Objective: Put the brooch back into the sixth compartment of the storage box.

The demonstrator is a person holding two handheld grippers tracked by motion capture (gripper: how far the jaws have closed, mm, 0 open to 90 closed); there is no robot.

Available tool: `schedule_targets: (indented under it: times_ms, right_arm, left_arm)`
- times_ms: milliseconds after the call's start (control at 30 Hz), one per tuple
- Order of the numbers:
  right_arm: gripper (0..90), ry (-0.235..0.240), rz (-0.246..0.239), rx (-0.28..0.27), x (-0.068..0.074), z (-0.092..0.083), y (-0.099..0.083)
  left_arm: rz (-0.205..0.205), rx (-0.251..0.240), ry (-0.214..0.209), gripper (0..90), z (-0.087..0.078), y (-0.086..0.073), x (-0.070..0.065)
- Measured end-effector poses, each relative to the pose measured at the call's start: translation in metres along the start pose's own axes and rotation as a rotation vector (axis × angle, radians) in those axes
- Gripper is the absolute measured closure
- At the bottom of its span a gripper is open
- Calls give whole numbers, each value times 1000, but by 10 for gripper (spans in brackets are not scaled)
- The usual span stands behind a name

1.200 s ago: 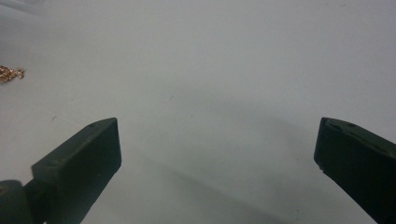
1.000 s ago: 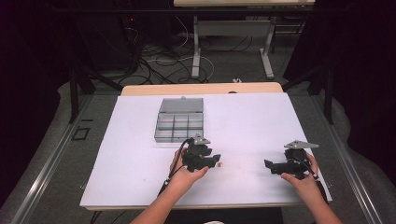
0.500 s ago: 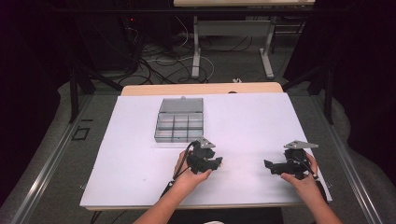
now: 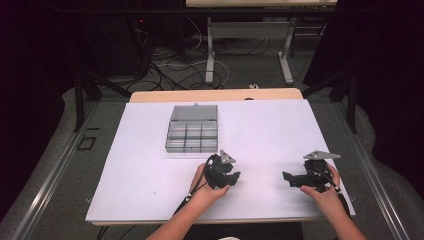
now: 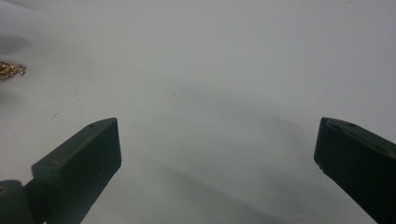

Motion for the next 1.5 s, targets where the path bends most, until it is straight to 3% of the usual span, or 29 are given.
schedule_targets:
  times_ms: [800, 1500]
  right_arm:
    - [4, 3, 2, 5, 1, 1, 0]
    - [4, 4, 7, 8, 0, 2, -1]
  left_arm:
    - [22, 16, 14, 661, 10, -6, -3]
    - [28, 14, 25, 756, 10, -7, -5]
Point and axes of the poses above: each handheld gripper's, and its own axes: z roughly forward along the jaws, y roughly out of its top, x roughly to its left, the point moved 4 cm from there along z, roughly forward along the jaws, and after that the axes turned 10 degrees about y, right-handed, at the moved point
